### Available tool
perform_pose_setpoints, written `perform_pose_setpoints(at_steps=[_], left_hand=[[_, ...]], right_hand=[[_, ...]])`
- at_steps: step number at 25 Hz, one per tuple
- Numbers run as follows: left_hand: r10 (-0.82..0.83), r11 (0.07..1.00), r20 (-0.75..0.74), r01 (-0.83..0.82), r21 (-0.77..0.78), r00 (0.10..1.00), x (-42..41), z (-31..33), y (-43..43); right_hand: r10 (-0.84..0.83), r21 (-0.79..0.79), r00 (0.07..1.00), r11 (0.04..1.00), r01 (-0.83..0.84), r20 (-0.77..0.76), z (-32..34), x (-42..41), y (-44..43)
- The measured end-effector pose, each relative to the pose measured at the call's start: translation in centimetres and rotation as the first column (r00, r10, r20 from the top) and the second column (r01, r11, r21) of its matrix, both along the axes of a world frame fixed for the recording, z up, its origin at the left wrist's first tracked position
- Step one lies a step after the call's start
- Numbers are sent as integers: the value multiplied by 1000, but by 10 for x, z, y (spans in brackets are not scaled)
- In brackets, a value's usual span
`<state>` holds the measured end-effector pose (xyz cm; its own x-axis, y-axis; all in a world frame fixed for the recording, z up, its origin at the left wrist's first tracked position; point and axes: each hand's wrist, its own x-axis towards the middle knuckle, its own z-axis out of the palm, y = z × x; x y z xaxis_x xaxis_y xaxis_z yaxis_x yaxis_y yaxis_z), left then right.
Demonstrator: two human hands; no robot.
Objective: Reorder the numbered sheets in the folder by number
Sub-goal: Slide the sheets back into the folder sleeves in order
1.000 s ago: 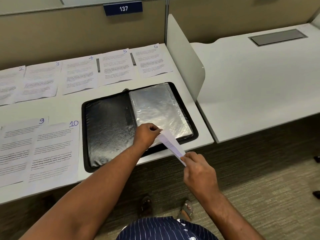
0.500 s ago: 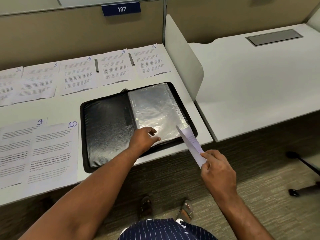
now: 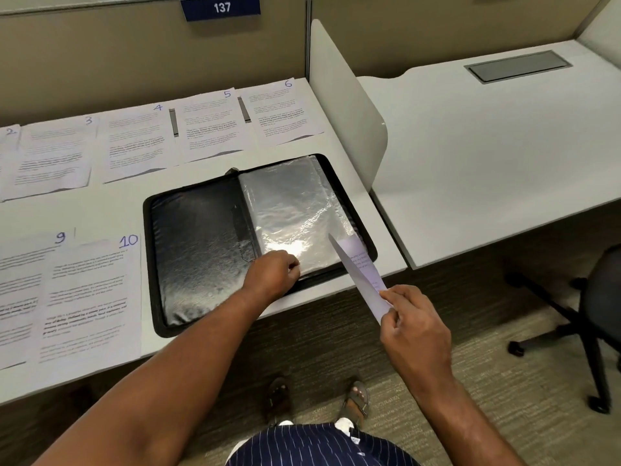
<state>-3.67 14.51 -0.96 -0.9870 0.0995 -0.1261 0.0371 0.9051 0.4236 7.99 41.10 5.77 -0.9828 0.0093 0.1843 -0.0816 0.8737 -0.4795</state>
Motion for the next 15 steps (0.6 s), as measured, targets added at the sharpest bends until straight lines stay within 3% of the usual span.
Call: perform_pose_setpoints(at_steps=[6, 13, 15], left_hand=[[196, 942, 178, -235, 238, 964, -6, 0, -5], [111, 916, 271, -204, 345, 956, -15, 2, -16], [105, 896, 272, -210, 391, 957, -17, 1, -21]], right_hand=[[52, 3, 999, 999, -52, 7, -1, 6, -19], [247, 24, 959, 969, -246, -137, -8, 2, -49], [287, 63, 951, 957, -282, -114, -15, 0, -52]])
